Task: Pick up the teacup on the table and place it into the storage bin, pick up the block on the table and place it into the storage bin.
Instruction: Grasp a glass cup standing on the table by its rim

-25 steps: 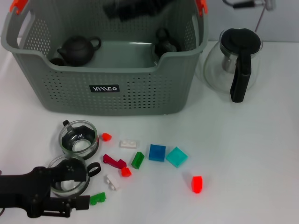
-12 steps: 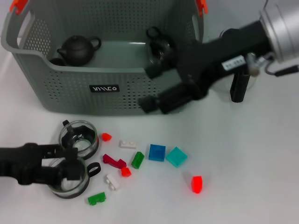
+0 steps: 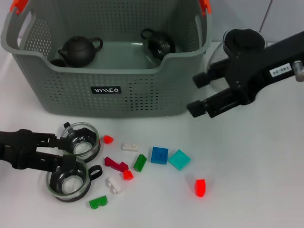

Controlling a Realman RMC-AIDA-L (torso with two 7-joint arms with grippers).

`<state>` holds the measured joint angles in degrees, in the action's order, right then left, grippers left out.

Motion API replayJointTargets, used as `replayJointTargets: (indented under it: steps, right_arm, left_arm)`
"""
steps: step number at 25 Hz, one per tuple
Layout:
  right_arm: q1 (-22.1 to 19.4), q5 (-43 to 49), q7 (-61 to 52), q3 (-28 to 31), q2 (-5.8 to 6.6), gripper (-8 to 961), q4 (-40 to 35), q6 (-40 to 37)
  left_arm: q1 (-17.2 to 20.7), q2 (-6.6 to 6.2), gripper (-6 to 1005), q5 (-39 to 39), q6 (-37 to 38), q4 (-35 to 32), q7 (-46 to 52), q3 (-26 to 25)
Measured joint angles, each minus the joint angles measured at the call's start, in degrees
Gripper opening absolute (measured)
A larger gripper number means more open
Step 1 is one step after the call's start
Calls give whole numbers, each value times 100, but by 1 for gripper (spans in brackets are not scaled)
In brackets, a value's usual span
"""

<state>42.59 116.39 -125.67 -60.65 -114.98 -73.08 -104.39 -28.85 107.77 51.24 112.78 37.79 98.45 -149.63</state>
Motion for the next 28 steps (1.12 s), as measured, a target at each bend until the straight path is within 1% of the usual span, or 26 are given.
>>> replayJointTargets:
  steps: [1, 3, 6, 9, 10, 12, 17, 22, 26, 28]
  right_arm:
    - [0, 0, 0, 0, 0, 896, 0, 0]
    - [15, 64, 4, 45, 39, 897, 80, -6]
    - [35, 69, 11, 124, 55, 897, 143, -27]
    - [45, 70, 13, 130, 53, 896, 145, -31]
    - [49, 72, 14, 124, 48, 896, 146, -32]
    - [75, 76, 14, 106, 32, 896, 172, -34]
    - [131, 68, 12, 140, -52, 897, 280, 93]
    - [265, 58, -14, 140, -143, 896, 504, 217]
    - [333, 55, -26, 142, -195, 896, 608, 318]
    - [339, 52, 2, 142, -211, 897, 611, 383]
  left_arm:
    - [-9, 10, 878, -8, 13, 19, 6, -1]
    - [-18, 41, 877, -17, 13, 36, -11, 0]
    - [-36, 53, 875, -54, -31, 50, -17, 3]
    - [-54, 36, 875, -108, -88, 124, 109, 6]
    - [-99, 1, 875, -172, -136, 241, 338, 9]
    - [-135, -15, 875, -244, -154, 309, 510, 12]
    - [-459, -51, 875, -845, -192, 775, 1720, 20]
    - [-739, -65, 875, -1253, -305, 1117, 2427, 75]
    - [-964, -74, 875, -1644, -388, 1358, 2984, 380]
    - [-1063, -37, 875, -1841, -463, 1498, 3266, 541]
